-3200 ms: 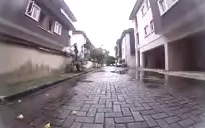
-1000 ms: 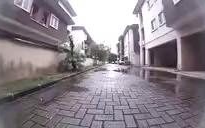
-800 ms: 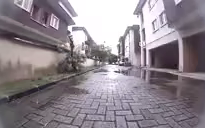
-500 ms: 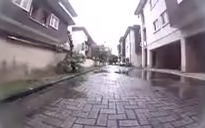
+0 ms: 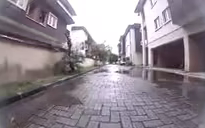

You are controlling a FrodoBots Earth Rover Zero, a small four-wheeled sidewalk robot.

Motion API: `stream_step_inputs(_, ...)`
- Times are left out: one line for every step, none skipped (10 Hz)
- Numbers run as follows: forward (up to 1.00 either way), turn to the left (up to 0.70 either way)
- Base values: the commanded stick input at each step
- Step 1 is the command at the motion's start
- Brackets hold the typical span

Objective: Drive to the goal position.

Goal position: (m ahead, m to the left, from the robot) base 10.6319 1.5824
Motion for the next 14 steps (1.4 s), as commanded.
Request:
stream_step_inputs(0.7, 0.0)
stream_step_inputs(0.7, 0.0)
stream_step_inputs(0.7, 0.0)
stream_step_inputs(0.7, 0.0)
stream_step_inputs(0.7, 0.0)
stream_step_inputs(0.7, 0.0)
stream_step_inputs(0.7, 0.0)
stream_step_inputs(0.7, 0.0)
stream_step_inputs(0.7, 0.0)
stream_step_inputs(0.7, 0.0)
stream_step_inputs(0.7, 0.0)
stream_step_inputs(0.7, 0.0)
stream_step_inputs(0.7, 0.0)
stream_step_inputs(0.7, 0.0)
